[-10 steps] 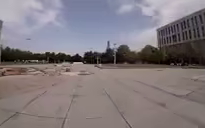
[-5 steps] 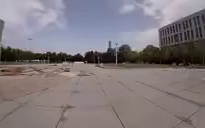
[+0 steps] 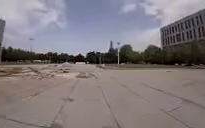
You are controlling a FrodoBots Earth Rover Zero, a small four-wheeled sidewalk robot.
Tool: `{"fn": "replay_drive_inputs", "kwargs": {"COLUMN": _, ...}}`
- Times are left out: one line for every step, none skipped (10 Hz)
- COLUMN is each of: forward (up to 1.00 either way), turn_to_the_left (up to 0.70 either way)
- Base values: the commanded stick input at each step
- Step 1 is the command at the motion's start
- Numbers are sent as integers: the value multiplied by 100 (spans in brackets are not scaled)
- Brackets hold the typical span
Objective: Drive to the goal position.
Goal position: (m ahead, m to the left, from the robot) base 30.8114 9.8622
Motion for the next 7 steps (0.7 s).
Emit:
{"fn": "replay_drive_inputs", "kwargs": {"forward": 100, "turn_to_the_left": -26}}
{"fn": "replay_drive_inputs", "kwargs": {"forward": 100, "turn_to_the_left": -27}}
{"fn": "replay_drive_inputs", "kwargs": {"forward": 100, "turn_to_the_left": -27}}
{"fn": "replay_drive_inputs", "kwargs": {"forward": 100, "turn_to_the_left": -27}}
{"fn": "replay_drive_inputs", "kwargs": {"forward": 100, "turn_to_the_left": -27}}
{"fn": "replay_drive_inputs", "kwargs": {"forward": 100, "turn_to_the_left": -27}}
{"fn": "replay_drive_inputs", "kwargs": {"forward": 100, "turn_to_the_left": -27}}
